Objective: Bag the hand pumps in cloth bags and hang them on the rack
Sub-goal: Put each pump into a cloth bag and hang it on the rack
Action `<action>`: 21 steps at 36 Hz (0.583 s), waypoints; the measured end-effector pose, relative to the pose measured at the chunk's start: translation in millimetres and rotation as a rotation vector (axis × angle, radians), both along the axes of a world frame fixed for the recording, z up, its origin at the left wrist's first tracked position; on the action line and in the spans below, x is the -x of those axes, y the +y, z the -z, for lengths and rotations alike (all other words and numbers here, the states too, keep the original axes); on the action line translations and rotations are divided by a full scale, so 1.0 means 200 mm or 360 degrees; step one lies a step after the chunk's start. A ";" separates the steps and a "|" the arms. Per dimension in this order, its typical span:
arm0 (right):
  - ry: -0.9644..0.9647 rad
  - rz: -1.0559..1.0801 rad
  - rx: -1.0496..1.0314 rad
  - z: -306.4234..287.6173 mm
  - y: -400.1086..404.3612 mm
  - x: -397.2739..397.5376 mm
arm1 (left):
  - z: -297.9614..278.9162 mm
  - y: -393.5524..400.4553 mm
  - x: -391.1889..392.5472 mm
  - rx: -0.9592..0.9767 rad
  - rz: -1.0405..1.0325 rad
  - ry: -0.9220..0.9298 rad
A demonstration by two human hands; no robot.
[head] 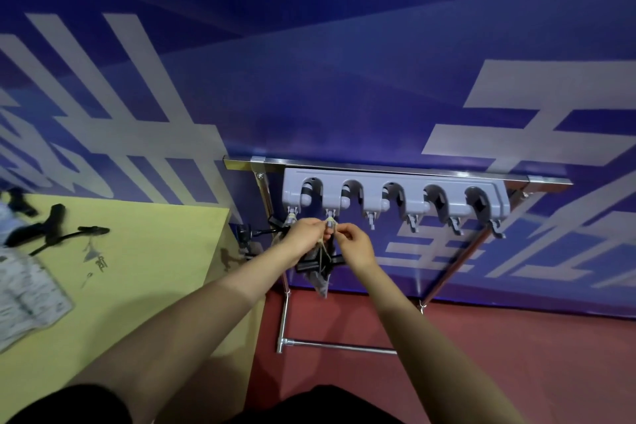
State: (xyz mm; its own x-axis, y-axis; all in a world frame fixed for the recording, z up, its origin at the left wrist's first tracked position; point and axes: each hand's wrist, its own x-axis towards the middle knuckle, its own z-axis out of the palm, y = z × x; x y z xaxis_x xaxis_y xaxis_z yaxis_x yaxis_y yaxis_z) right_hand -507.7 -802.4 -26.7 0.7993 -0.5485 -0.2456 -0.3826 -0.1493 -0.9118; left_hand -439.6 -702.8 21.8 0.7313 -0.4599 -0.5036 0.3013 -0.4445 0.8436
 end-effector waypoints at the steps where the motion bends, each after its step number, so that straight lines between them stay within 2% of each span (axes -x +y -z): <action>1: -0.0006 0.0006 -0.0013 0.00 0.00 0.01 | 0.00 0.01 0.00 -0.0034 0.0019 -0.0030; 9: -0.0185 0.0206 0.0149 0.01 0.05 0.08 | -0.09 0.09 -0.01 0.0045 0.0038 0.0012; 15: -0.0462 0.0455 0.0034 -0.11 0.24 0.09 | -0.17 0.30 -0.01 0.0209 0.0106 0.0012; 21: -0.0677 0.0337 -0.0066 -0.26 0.53 0.04 | -0.21 0.64 -0.08 0.0292 -0.0039 -0.0036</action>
State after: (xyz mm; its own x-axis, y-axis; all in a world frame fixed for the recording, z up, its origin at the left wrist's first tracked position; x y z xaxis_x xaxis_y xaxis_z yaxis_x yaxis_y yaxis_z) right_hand -516.1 -695.4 25.7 0.7053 -0.7068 0.0543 0.0079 -0.0688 -0.9976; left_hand -423.8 -574.9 62.8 0.7536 -0.5245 -0.3963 0.2903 -0.2754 0.9165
